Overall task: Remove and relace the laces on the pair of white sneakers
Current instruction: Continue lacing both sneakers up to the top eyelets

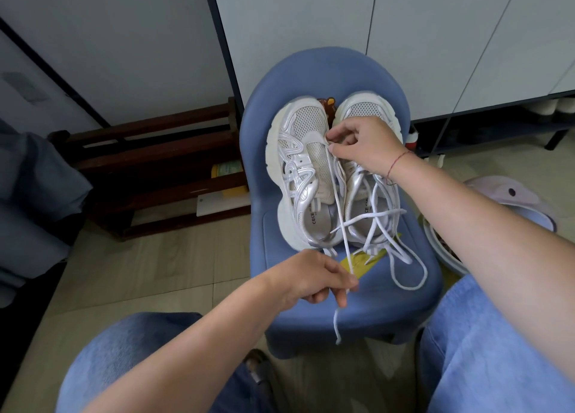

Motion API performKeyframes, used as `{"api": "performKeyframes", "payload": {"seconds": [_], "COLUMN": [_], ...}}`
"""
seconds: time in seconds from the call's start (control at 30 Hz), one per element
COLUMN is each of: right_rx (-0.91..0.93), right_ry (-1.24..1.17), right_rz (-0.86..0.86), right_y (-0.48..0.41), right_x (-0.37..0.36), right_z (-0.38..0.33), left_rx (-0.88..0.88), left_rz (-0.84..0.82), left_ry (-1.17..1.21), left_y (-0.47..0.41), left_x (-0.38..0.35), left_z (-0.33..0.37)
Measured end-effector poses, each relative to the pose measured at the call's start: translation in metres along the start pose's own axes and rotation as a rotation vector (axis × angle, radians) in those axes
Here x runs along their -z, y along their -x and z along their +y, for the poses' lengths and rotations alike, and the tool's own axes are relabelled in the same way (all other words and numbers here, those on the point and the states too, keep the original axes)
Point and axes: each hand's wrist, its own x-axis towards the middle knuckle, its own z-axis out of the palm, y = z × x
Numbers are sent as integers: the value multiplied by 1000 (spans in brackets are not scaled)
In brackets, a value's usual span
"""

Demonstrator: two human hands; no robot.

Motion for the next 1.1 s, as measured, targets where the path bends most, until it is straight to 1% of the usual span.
{"api": "performKeyframes", "payload": {"seconds": [0.17,0.33,0.47,0.57,0.67,0.83,0.93,1.03,1.1], "right_rx": [5,6,5,7,11,16,47,18,-4], "right_ry": [-1,-1,4,3,-1,9,87,166,213], "right_rz": [1,5,4,5,10,15,6,-51,-78], "right_y": [2,2,2,2,2,1,2,4,6], "right_x": [0,1,1,1,1,1,1,4,8], "right_z": [-1,-1,-2,-2,-2,-1,-2,-3,-6], "left_rx": [57,58,84,102,61,-5,-72,-151,-219], "left_rz": [-77,-64,-143,-139,-91,52,111,166,201], "left_ry": [-86,-149,-263,-318,-319,-250,-140,-34,86], "left_y": [-3,-8,-7,-7,-8,-3,3,9,11], "left_x": [-7,-8,-11,-14,-9,9,21,30,34], "left_z": [-11,-19,-21,-21,-18,-4,8,21,31]}}
